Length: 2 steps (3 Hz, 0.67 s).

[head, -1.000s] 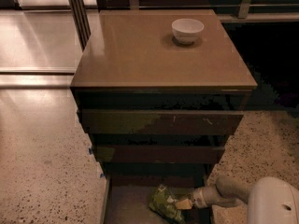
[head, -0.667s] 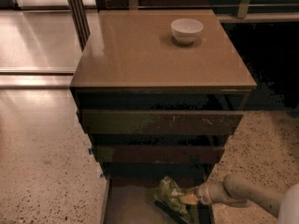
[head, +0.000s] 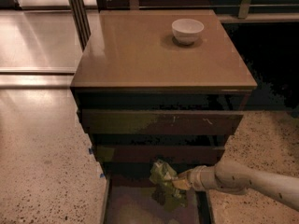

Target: Pick green rice chip bag from bottom drawer and place on counter

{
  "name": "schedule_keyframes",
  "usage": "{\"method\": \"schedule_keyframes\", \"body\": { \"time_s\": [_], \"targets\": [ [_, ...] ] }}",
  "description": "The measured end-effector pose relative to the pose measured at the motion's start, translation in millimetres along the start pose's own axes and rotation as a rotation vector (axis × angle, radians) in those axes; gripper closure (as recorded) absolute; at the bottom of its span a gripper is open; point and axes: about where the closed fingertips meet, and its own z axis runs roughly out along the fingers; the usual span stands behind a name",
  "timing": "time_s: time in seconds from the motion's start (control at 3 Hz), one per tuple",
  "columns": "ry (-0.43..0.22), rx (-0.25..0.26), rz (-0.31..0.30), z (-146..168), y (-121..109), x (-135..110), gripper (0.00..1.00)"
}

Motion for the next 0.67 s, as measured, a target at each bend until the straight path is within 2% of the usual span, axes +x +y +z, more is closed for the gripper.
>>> {"method": "schedule_keyframes", "body": {
  "time_s": [0.33, 0.67],
  "targets": [
    [0.055, -0.008, -0.052, -23.1, 43.7, -6.6, 1.00],
    [0.073, -0.045, -0.043, -17.6, 54.7, 15.2, 1.00]
  ]
}}
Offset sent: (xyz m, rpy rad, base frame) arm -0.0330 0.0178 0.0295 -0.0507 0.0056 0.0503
